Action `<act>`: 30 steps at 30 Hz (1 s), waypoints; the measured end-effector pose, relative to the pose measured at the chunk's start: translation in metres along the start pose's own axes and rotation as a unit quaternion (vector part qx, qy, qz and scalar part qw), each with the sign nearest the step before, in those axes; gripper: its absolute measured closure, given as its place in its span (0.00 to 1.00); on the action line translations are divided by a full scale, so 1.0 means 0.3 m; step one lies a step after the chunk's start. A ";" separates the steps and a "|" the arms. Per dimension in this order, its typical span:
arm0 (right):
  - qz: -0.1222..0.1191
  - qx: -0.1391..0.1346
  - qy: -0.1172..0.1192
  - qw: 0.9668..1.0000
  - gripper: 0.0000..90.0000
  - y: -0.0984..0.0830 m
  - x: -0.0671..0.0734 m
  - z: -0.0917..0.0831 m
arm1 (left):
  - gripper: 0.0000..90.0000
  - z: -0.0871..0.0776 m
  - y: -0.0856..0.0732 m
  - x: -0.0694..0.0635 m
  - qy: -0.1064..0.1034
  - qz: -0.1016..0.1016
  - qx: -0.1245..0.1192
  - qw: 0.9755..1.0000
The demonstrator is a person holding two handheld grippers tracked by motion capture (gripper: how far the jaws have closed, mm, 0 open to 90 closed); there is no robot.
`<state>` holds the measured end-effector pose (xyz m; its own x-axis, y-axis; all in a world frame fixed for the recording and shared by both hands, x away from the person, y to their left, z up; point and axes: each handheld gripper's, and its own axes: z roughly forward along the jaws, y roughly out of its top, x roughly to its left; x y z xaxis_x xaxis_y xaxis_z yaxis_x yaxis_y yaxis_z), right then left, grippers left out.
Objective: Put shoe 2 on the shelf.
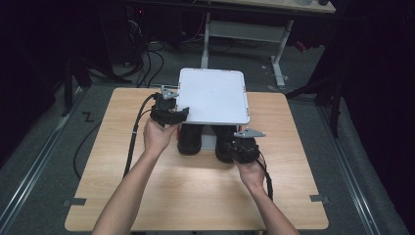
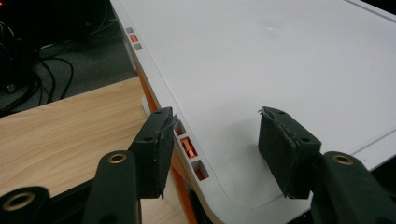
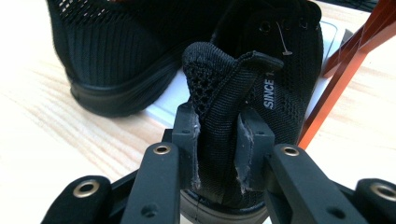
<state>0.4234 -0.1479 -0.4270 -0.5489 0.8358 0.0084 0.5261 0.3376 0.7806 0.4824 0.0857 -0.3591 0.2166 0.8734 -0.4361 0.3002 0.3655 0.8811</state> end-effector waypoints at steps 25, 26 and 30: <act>-0.003 -0.003 -0.028 1.000 0.80 0.060 -0.022 0.108 | 0.55 -0.007 0.003 0.008 -0.002 -0.002 -0.002 1.000; -0.002 -0.005 -0.029 1.000 0.80 0.058 -0.023 0.110 | 0.55 -0.008 0.004 0.008 -0.003 -0.003 -0.001 1.000; -0.008 -0.007 -0.038 0.999 0.70 0.057 -0.016 0.113 | 0.55 -0.009 0.003 0.008 -0.002 -0.004 -0.002 1.000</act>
<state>0.4571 -0.1314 -0.4348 -0.5060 0.8610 -0.0521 0.5082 0.3464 0.7885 0.4807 0.0889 -0.3588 0.2179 0.8689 -0.4445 0.2982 0.3744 0.8780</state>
